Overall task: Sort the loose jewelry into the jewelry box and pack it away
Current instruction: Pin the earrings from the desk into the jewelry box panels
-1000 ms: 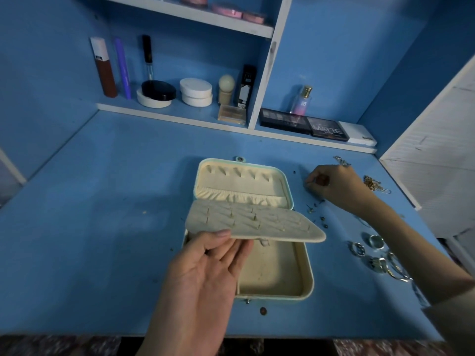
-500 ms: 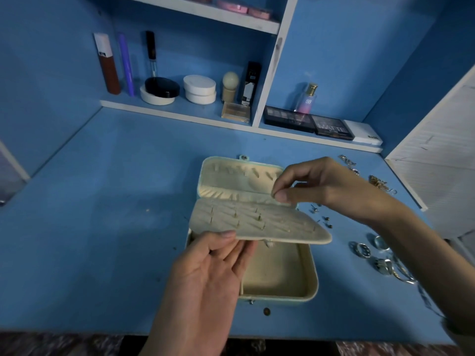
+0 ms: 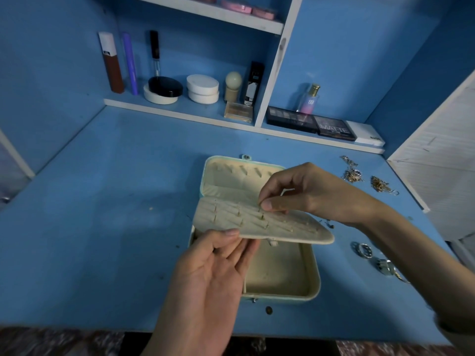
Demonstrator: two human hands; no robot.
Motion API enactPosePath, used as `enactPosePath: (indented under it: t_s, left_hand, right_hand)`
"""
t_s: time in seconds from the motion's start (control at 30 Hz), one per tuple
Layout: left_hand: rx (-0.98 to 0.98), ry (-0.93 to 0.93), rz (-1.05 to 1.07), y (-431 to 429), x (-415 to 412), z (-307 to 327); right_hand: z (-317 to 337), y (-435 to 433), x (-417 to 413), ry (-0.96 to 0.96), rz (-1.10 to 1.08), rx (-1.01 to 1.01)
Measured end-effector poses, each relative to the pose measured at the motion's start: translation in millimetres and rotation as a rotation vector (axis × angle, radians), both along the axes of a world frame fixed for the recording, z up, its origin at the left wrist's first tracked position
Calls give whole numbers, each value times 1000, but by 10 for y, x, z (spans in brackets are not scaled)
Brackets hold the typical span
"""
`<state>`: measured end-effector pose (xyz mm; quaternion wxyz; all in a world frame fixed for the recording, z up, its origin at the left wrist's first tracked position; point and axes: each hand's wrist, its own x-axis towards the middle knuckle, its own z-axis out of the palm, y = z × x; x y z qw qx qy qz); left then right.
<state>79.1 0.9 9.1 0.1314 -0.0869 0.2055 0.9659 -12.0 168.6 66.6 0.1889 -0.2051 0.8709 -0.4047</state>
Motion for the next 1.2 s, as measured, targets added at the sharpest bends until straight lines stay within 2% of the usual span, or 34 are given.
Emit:
enactPosePath:
  t_s: [0.3,0.57,1.2]
  left_hand:
    - [6,18,-16,-7,0,0]
    - [42,-19,-24,-10,3,-7]
    - [43,-51,-6,-19,3,-19]
  right_hand:
    - [30,-27,-20,41,61,75]
    - [64,-37,-46,154,175,178]
    - [84,-116,-131,110,227,227]
